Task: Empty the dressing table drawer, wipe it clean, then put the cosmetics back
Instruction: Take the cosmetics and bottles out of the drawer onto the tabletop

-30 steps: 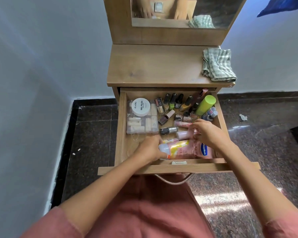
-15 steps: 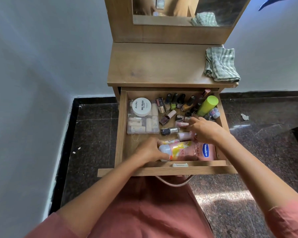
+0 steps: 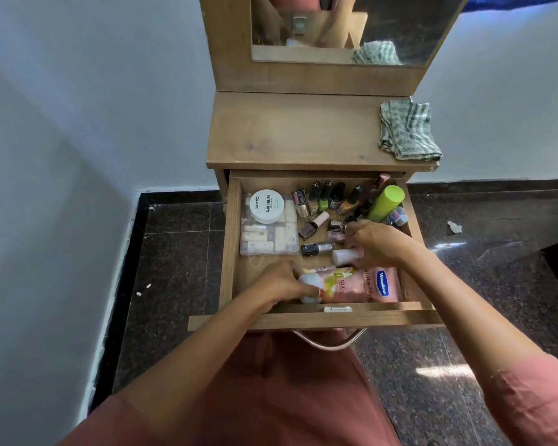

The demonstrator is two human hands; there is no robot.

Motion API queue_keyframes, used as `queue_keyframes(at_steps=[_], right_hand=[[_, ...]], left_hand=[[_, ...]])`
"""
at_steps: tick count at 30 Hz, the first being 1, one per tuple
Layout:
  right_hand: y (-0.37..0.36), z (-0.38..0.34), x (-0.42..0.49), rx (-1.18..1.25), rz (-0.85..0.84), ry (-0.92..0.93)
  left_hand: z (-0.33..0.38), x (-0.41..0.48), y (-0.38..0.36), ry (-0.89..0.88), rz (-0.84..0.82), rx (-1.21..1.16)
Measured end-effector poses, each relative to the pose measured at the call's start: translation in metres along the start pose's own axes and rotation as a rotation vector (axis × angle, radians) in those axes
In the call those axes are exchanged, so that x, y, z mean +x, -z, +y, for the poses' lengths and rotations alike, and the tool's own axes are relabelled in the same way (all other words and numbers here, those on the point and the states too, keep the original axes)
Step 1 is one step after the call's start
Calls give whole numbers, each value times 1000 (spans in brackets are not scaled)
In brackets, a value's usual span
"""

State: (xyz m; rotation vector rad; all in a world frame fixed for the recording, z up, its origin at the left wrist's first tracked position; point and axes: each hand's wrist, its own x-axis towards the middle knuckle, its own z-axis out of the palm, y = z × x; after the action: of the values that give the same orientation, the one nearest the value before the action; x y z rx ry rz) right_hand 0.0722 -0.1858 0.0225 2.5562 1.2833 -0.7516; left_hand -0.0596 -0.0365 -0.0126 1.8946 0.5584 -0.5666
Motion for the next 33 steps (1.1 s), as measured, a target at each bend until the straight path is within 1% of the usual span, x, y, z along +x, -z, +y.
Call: queue_keyframes(at_steps=[4, 7, 10, 15, 18, 22, 24, 26, 29, 31, 33], right_hand=[[5, 0, -8, 74, 30, -20], [10, -4, -14, 118, 87, -30], [22, -10, -24, 156, 177, -24], [47, -27, -39, 171, 289, 46], [60, -33, -39, 127, 367, 78], [76, -30, -30, 117, 537, 153], [84, -27, -22, 116, 604, 162], [92, -24, -15, 163, 643, 127], [104, -17, 0, 327, 684, 98], [111, -11, 13, 426, 708, 88], [118, -3, 29, 458, 725, 75]], left_hand=[[1, -5, 5, 11, -13, -183], [1, -9, 12, 45, 2, -335], [0, -14, 23, 38, 2, -397], [8, -26, 49, -26, 42, -528], [19, -29, 69, -63, 60, -564], [32, -26, 93, -113, 125, -607], [40, -21, 105, -147, 155, -606], [50, -16, 116, -189, 190, -610], [70, -7, 132, -238, 215, -650], [85, 2, 141, -249, 238, -655], [96, 15, 149, -250, 264, -651]])
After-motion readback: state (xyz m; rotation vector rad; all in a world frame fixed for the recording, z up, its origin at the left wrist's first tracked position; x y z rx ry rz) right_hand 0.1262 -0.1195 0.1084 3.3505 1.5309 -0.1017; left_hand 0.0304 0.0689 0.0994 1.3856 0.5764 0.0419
